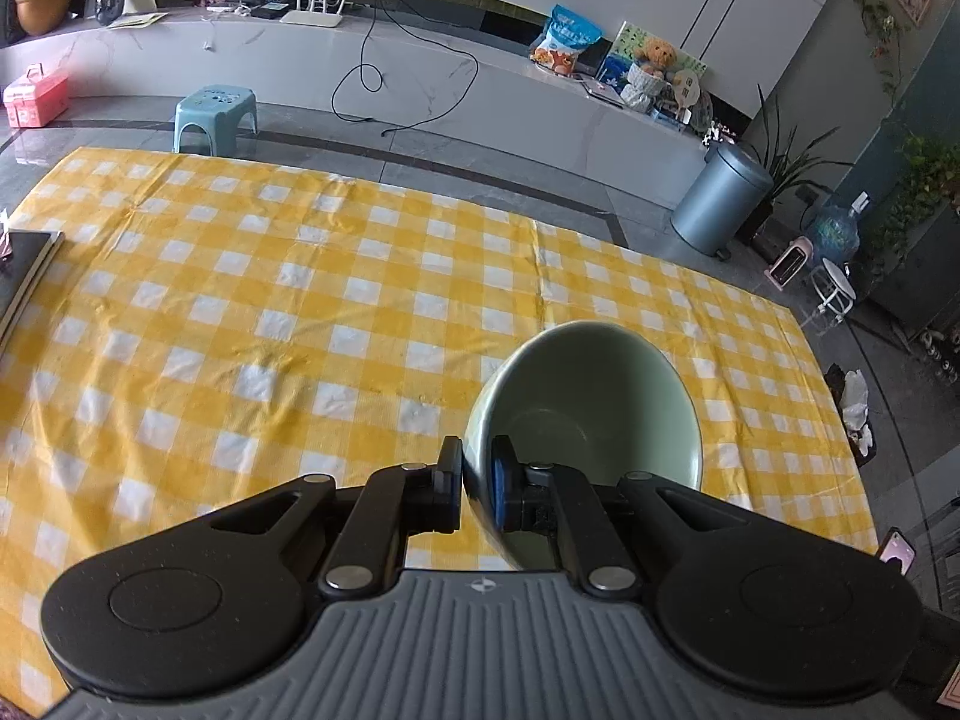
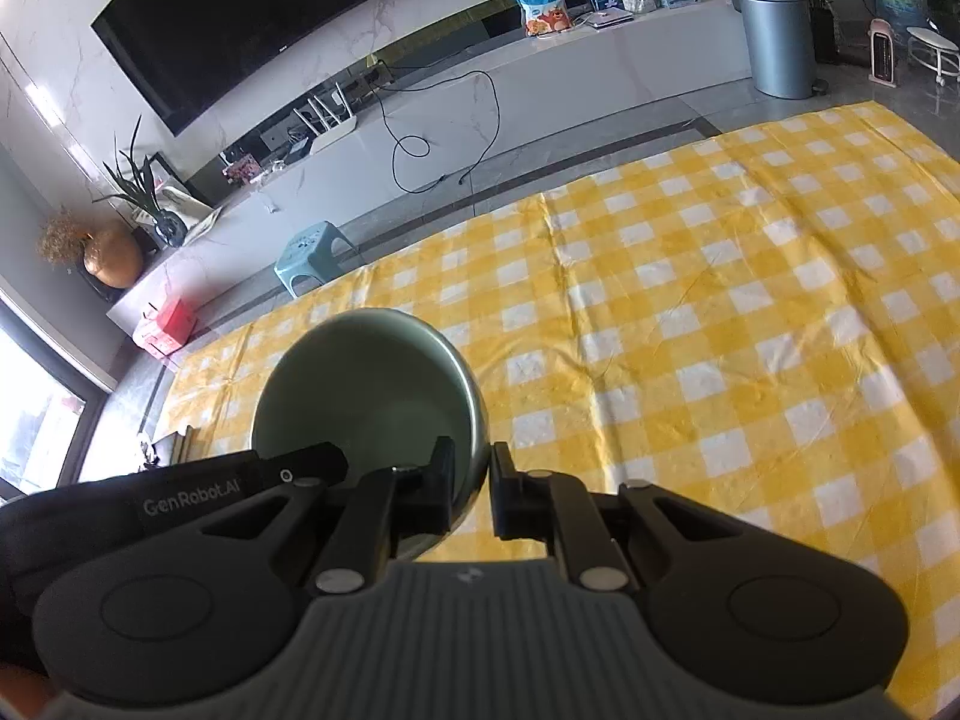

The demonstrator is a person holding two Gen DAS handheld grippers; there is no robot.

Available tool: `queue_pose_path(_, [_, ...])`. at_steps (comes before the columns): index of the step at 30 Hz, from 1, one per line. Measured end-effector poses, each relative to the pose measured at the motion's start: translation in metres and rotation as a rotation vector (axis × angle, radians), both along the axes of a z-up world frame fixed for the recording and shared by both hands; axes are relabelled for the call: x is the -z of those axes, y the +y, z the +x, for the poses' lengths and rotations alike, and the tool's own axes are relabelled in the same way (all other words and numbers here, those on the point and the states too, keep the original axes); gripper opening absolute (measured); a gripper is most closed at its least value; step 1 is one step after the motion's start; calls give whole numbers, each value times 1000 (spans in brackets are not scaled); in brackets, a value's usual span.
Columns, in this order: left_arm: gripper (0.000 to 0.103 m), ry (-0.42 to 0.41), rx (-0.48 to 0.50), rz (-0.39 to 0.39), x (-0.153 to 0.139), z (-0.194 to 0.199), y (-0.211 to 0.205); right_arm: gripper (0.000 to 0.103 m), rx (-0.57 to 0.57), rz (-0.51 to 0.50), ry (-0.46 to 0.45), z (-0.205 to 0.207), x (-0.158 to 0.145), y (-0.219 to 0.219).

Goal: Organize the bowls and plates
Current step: 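Carry the green bowl with the left gripper and lower it into the orange bowl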

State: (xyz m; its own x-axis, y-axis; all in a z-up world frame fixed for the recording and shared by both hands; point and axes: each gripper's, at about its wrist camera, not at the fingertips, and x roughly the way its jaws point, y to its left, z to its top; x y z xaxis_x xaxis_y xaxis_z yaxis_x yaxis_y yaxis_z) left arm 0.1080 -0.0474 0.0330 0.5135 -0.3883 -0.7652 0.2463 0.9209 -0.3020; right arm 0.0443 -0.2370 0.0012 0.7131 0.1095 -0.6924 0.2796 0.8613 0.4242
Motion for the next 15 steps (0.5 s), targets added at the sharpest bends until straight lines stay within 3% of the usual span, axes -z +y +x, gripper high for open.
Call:
queue_pose_path(7, [10, -16, -29, -40, -6, -44, 19, 8, -2, 22, -31, -52, -7, 15])
queue_pose_path(15, [11, 32, -44, -41, 15, -75, 34, 7, -18, -8, -1, -84, 6, 28])
